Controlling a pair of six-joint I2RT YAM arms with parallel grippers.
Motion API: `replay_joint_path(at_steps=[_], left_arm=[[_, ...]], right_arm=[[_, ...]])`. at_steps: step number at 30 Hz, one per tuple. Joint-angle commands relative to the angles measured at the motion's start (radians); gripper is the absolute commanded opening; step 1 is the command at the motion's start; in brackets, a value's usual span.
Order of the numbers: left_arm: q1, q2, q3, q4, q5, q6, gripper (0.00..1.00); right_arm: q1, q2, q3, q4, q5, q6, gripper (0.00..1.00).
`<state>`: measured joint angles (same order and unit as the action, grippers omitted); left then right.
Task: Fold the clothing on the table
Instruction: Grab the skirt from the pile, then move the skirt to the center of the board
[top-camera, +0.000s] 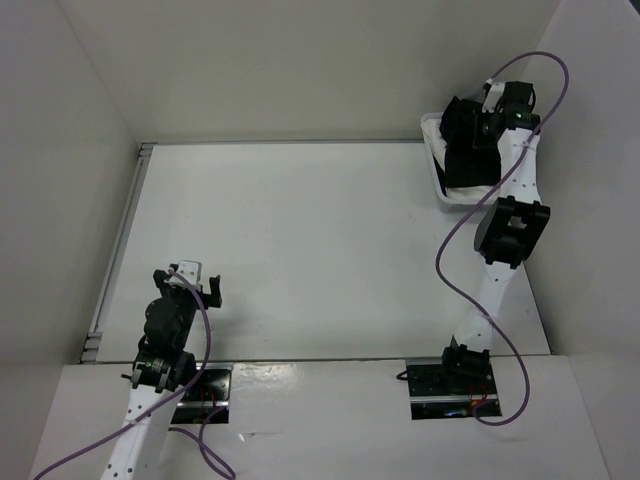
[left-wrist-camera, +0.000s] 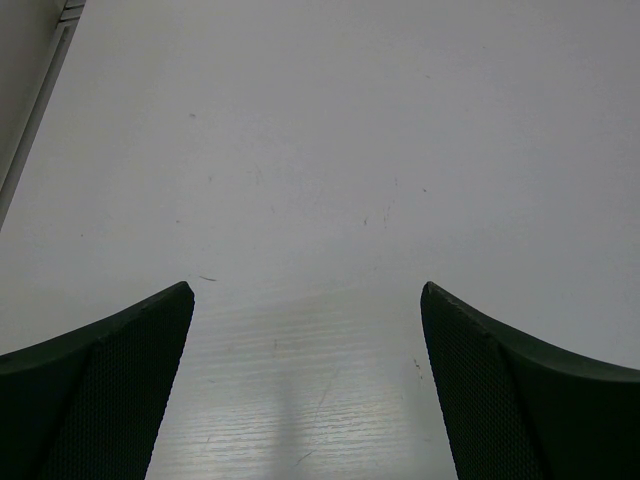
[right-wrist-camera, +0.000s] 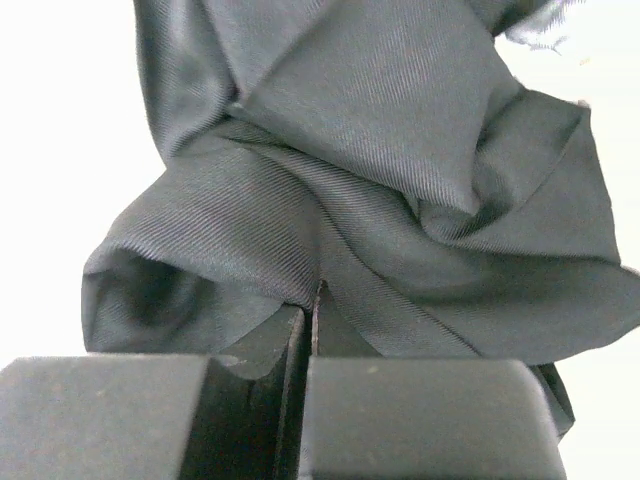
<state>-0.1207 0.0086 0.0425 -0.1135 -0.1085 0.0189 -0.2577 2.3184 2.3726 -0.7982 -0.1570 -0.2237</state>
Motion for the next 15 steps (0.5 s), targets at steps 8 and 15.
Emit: replay_joint_path(at_steps=[8,15], left_arm=[[-0.004,-0.133,-0.044,0.025,-0.011,-0.017,1.00],[-0.004,-0.133,-0.044,0.025,-0.011,-0.017,1.00]], right_arm=[[0.009,-0.399,0.244,-0.038,-0.432,0.080,0.00],[0.021,-0.738,0.035,0.104,-0.948,0.177,0.00]])
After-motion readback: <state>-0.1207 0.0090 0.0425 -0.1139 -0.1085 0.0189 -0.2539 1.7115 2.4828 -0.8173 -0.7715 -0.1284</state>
